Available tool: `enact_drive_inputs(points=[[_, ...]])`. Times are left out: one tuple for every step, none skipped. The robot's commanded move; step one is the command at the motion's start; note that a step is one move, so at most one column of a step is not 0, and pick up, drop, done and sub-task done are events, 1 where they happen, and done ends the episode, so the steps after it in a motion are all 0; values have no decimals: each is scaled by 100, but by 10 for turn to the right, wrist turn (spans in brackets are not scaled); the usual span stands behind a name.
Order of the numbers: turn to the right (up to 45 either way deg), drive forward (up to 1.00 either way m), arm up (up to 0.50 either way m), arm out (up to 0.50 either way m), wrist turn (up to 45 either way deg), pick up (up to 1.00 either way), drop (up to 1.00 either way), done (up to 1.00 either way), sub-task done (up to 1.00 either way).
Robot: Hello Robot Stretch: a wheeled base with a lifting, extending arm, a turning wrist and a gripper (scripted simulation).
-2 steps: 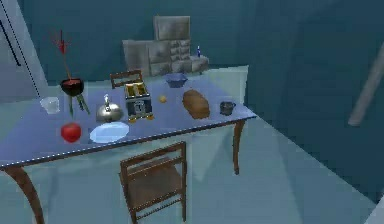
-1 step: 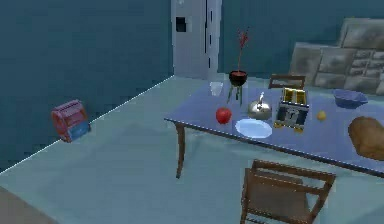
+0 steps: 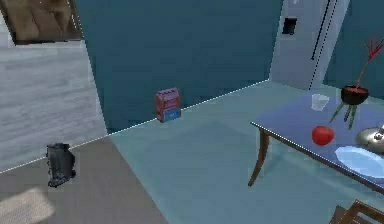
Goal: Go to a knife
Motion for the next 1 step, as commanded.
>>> enact_drive_inputs(points=[[0,100,0,0,0,0,0,0,0]])
